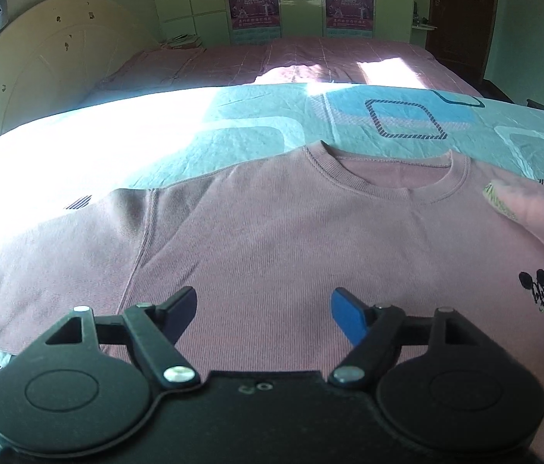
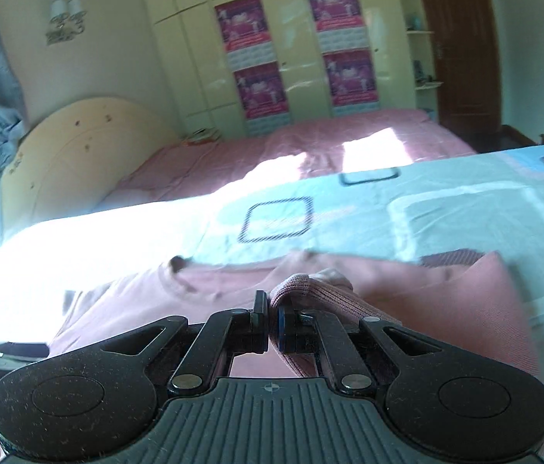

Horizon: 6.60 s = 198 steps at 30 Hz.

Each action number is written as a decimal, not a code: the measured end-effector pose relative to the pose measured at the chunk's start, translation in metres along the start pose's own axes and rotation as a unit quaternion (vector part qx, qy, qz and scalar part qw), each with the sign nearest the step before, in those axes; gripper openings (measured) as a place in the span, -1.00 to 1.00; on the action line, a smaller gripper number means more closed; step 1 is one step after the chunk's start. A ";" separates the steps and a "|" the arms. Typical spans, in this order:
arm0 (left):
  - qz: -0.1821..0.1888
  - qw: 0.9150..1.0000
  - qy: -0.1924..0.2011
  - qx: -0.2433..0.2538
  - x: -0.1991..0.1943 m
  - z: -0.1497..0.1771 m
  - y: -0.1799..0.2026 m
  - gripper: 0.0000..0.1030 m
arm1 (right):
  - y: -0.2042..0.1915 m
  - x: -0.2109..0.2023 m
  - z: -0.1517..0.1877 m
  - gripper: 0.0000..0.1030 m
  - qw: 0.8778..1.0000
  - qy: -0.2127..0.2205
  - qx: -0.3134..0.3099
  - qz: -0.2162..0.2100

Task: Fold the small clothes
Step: 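Carry the sleeve across the sweatshirt body with the right tool, then lay the sleeve on the chest and open the right tool, then move the left tool to the other sleeve cuff and grasp it, then fold the grasped sleeve across the chest with the left tool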

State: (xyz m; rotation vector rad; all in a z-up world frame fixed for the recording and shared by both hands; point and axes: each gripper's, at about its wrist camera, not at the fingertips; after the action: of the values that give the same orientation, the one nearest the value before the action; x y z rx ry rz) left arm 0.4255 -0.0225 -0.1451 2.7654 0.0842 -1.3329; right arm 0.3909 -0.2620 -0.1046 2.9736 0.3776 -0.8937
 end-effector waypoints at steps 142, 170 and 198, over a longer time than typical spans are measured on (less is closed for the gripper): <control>-0.101 0.983 0.052 -0.146 -0.008 -0.016 -0.284 0.57 | -0.142 0.099 -0.008 0.07 0.993 -0.102 -0.050 0.019; -0.074 0.915 0.108 -0.381 0.032 -0.017 -0.428 -0.88 | -0.150 0.110 0.014 0.07 0.991 -0.113 -0.042 0.051; 0.242 0.965 0.062 0.084 0.000 0.021 0.049 -0.64 | -0.007 -0.012 0.031 0.08 0.993 -0.066 0.082 0.059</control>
State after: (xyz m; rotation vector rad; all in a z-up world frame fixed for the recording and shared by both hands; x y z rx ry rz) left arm 0.4134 -0.0735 -0.1563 2.7365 -0.6809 -1.0769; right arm 0.3629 -0.2604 -0.1237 3.0186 0.1296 -1.1520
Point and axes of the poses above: each gripper's, at about its wrist camera, not at the fingertips, and x roughly the way its jaws point, y to its right, z to its underside, and after that the axes turned 13 degrees about -x, right-handed
